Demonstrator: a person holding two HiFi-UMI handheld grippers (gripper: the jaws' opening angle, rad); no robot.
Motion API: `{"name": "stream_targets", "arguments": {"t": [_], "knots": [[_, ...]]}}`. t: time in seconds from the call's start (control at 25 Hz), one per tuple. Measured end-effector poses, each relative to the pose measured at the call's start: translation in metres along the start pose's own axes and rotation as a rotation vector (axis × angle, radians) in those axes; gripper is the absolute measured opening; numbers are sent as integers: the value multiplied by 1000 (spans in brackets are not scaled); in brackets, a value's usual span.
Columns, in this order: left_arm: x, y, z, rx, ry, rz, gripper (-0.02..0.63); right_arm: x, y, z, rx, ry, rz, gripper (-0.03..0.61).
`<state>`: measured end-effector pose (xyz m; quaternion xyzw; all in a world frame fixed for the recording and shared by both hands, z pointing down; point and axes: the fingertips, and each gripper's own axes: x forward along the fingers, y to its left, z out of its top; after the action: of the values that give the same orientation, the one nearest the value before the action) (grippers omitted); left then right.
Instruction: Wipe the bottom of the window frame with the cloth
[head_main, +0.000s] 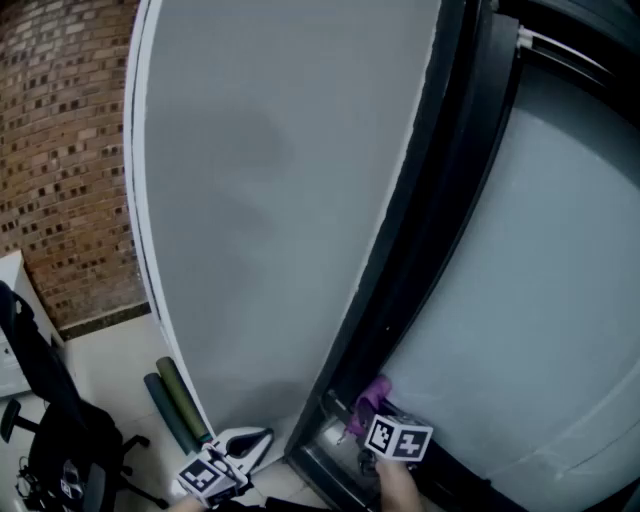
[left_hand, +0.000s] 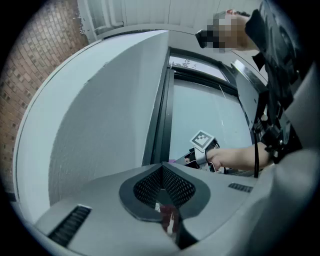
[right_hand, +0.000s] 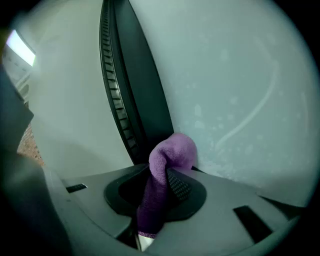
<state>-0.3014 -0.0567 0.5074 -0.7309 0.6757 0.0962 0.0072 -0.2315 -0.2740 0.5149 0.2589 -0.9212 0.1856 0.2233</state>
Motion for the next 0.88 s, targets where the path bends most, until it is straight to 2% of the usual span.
{"name": "stream_targets", "arguments": {"t": [0.24, 0.44, 0.64, 0.88], "knots": [[-9, -3, 0, -36, -3, -7, 4, 7, 3, -10, -35, 55, -33, 84], [-16, -4, 4, -38, -11, 0, 4, -3, -2, -12, -12, 57, -49, 84], [-22, -2, -2, -44, 6, 4, 4, -16, -17, -20, 32, 24, -70, 84], [-17, -12, -2, -29, 14, -44, 5, -33, -28, -25, 59, -2, -101, 84]]}}
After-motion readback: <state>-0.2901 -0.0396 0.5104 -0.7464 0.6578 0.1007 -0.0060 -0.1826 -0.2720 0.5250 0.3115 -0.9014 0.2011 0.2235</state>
